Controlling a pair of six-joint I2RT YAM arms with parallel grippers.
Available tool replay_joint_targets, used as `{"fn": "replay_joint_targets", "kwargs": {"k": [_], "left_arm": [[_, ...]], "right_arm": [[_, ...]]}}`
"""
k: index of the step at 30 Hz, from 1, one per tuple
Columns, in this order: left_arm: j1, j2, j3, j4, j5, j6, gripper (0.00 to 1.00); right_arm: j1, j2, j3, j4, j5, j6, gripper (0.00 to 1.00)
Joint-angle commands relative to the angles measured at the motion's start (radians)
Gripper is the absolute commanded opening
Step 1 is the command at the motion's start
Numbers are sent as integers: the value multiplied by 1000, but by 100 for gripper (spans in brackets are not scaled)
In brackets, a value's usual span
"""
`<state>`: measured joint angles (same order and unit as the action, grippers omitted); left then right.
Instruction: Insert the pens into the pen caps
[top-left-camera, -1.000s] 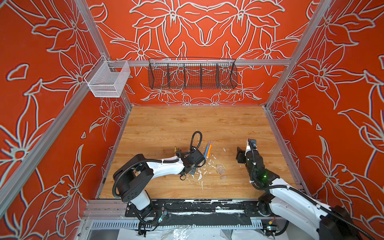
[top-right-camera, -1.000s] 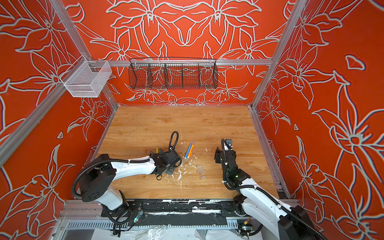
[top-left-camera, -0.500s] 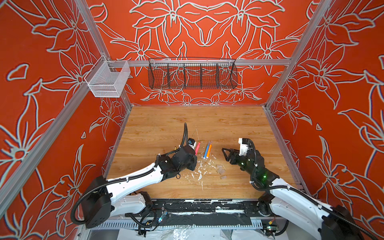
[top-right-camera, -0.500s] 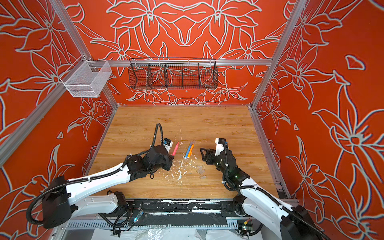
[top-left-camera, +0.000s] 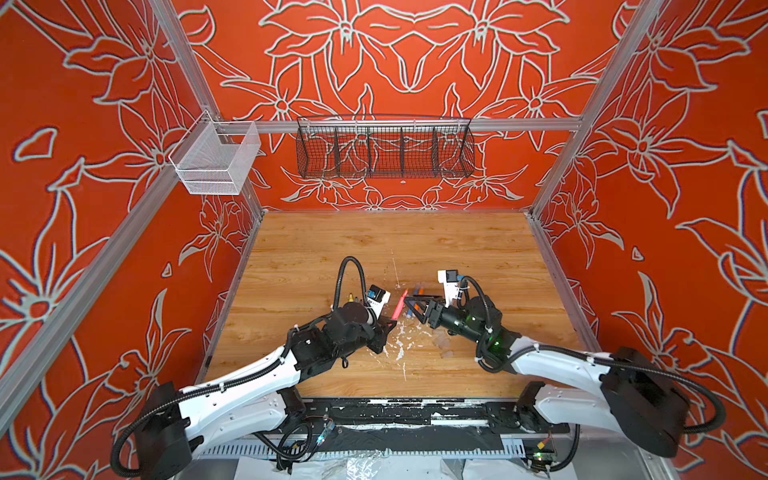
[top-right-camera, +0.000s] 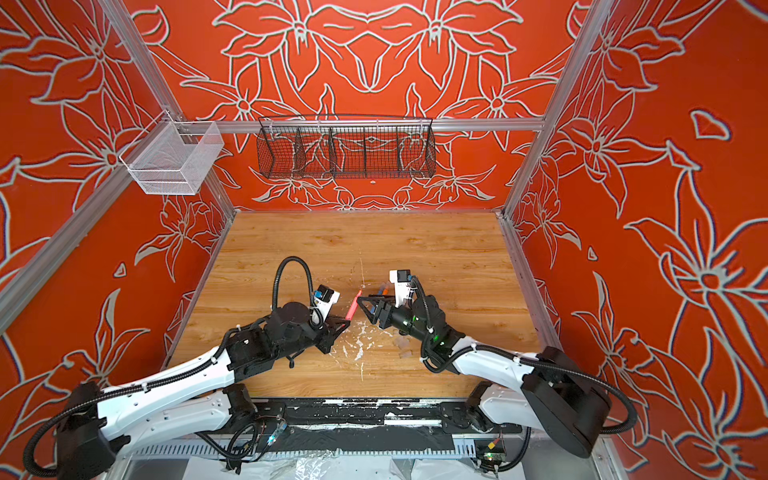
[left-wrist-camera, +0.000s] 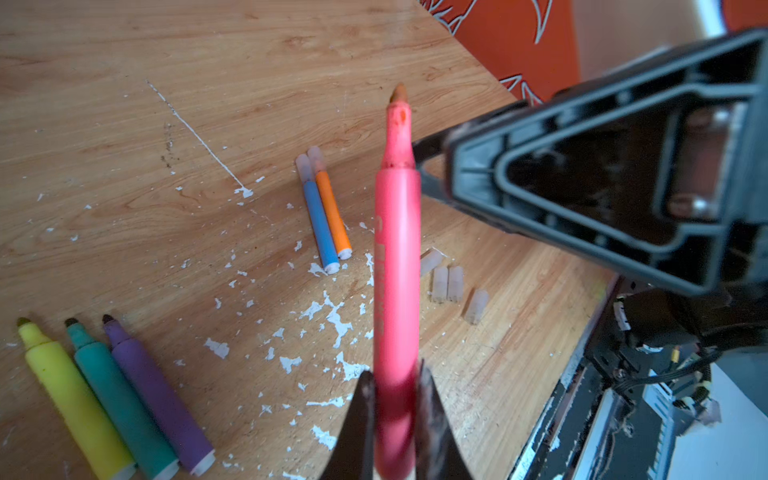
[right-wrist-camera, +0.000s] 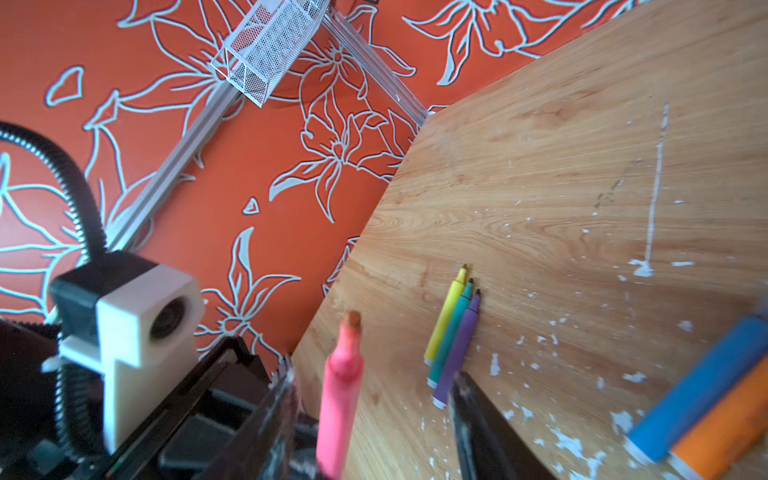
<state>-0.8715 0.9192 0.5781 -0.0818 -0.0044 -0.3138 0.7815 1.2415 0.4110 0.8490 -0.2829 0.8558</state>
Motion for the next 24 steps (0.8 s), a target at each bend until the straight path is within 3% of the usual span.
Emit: {"fn": "replay_joint_targets", "kwargs": {"k": [1, 8, 16, 18, 24], "left_arm": [[-4, -27, -8, 37, 34, 14, 0], [-4, -25, -15, 35, 34, 14, 0], [-4, -7, -17, 62, 4, 18, 0], [-4, 10, -17, 82, 6, 21, 2], [-4, 60, 14, 95, 0, 22, 25]], "right_arm": [[10, 51, 37, 138, -43, 51, 55], [19, 134, 75, 185, -77, 80, 39], [24, 141, 88, 171, -76, 89, 1], [28, 144, 88, 173, -72, 89, 0], [42, 143, 74, 184, -53, 93, 0]]}}
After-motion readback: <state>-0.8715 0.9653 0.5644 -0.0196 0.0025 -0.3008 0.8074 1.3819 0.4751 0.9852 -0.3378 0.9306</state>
